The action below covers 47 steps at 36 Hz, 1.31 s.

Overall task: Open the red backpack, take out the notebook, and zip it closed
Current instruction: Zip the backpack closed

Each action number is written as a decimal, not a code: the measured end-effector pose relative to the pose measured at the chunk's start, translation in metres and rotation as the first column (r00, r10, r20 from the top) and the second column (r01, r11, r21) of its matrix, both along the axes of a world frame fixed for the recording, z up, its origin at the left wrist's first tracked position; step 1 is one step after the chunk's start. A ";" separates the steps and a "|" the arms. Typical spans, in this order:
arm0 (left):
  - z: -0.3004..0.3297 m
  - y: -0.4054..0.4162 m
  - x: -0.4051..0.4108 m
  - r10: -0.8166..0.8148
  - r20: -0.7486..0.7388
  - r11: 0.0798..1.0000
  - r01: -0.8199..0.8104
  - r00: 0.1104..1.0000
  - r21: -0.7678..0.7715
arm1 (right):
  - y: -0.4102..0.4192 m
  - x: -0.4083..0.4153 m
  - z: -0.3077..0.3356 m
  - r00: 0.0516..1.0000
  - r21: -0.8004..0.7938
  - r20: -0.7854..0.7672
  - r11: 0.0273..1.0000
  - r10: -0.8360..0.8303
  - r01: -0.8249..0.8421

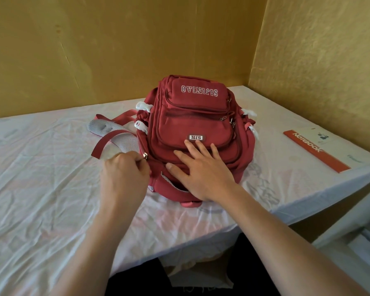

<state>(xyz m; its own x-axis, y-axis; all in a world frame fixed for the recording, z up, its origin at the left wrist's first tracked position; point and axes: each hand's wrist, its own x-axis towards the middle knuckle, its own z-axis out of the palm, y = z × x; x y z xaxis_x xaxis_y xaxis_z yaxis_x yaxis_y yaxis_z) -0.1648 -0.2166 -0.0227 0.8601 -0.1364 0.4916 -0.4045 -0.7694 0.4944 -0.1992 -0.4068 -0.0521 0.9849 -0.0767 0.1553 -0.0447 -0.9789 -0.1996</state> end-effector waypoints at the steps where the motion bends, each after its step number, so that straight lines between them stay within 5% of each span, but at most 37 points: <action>1: 0.001 0.000 -0.003 -0.002 -0.013 1.000 0.001 1.000 -0.007 | 0.000 0.000 0.000 1.000 -0.001 0.000 1.000 -0.002 0.002; 15: 0.007 -0.002 -0.032 -0.013 -0.140 0.985 -0.011 0.990 -0.172 | 0.003 -0.005 -0.001 0.998 0.019 0.065 1.000 -0.016 0.015; 23: 0.000 -0.001 -0.032 0.032 -0.155 0.962 -0.073 0.987 -0.262 | 0.030 -0.015 0.014 0.834 0.040 0.545 0.990 0.089 -0.132; 29: -0.001 0.004 -0.025 -0.014 -0.209 0.951 -0.052 0.978 -0.305 | 0.055 -0.010 0.030 0.918 0.359 0.384 0.900 0.099 -0.247; 34: -0.001 0.014 -0.014 -0.039 -0.198 0.943 -0.029 0.979 -0.331 | 0.064 -0.007 0.028 0.936 0.373 0.352 0.913 0.024 -0.164; 40: -0.006 0.021 0.006 -0.104 0.024 0.987 0.106 0.994 -0.123 | 0.067 -0.010 0.022 0.906 0.383 0.423 0.910 -0.019 -0.160; 47: -0.007 0.008 0.011 -0.190 -0.050 0.982 0.189 0.981 -0.031 | 0.065 -0.014 0.024 0.898 0.381 0.440 0.904 0.007 -0.193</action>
<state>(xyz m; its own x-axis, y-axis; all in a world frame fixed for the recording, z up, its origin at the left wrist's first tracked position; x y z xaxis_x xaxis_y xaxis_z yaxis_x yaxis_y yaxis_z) -0.1542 -0.2085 -0.0296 0.8447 -0.2870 0.4519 -0.5146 -0.6679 0.5377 -0.2131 -0.3415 -0.0277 0.8379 -0.1293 0.5303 0.2279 -0.8000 -0.5551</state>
